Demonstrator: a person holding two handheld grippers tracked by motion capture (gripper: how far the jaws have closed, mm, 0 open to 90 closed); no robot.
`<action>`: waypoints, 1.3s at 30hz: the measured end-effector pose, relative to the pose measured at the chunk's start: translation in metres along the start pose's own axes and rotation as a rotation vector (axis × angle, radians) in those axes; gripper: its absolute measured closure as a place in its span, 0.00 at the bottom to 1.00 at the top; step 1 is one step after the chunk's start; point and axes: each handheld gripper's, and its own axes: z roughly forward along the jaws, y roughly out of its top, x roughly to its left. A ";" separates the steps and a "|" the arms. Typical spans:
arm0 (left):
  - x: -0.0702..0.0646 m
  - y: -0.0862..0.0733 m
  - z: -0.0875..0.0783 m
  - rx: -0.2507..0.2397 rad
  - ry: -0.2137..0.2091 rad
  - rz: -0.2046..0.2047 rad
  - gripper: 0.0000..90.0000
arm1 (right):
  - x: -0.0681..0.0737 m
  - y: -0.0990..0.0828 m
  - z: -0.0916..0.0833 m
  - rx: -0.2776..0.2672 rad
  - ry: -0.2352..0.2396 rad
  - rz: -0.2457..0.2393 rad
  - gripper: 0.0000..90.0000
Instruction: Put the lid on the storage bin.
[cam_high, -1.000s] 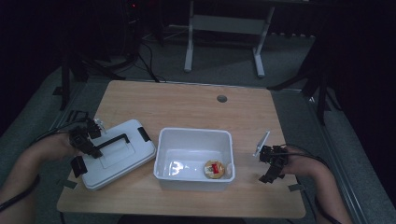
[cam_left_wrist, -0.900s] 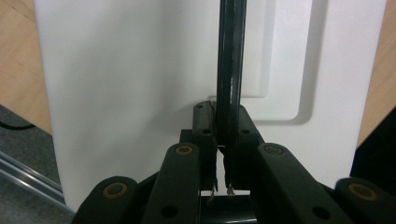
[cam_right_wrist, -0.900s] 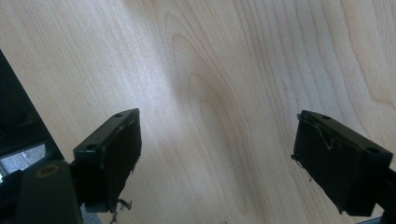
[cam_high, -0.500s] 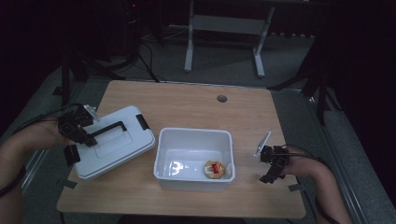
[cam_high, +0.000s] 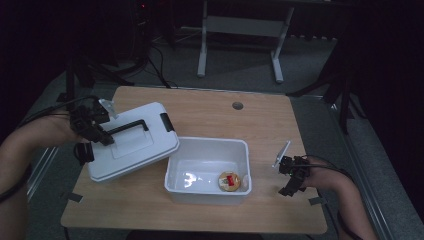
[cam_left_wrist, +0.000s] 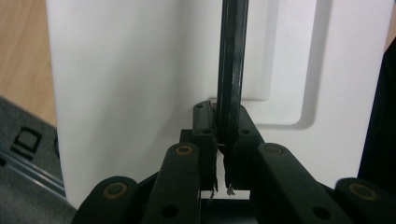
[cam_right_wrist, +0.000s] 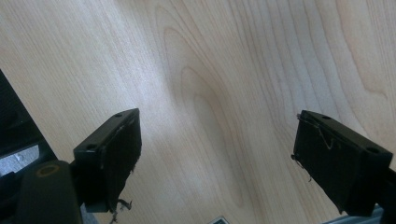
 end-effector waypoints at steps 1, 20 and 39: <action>0.000 0.000 0.000 0.000 0.000 0.000 0.93 | 0.000 0.000 0.000 0.001 0.000 -0.001 0.16; -0.040 0.099 0.013 -0.010 -0.053 0.226 0.93 | 0.002 -0.003 -0.001 -0.012 0.005 0.006 0.16; -0.078 0.165 0.037 -0.024 -0.117 0.367 0.93 | 0.002 -0.009 0.000 -0.017 0.008 0.006 0.16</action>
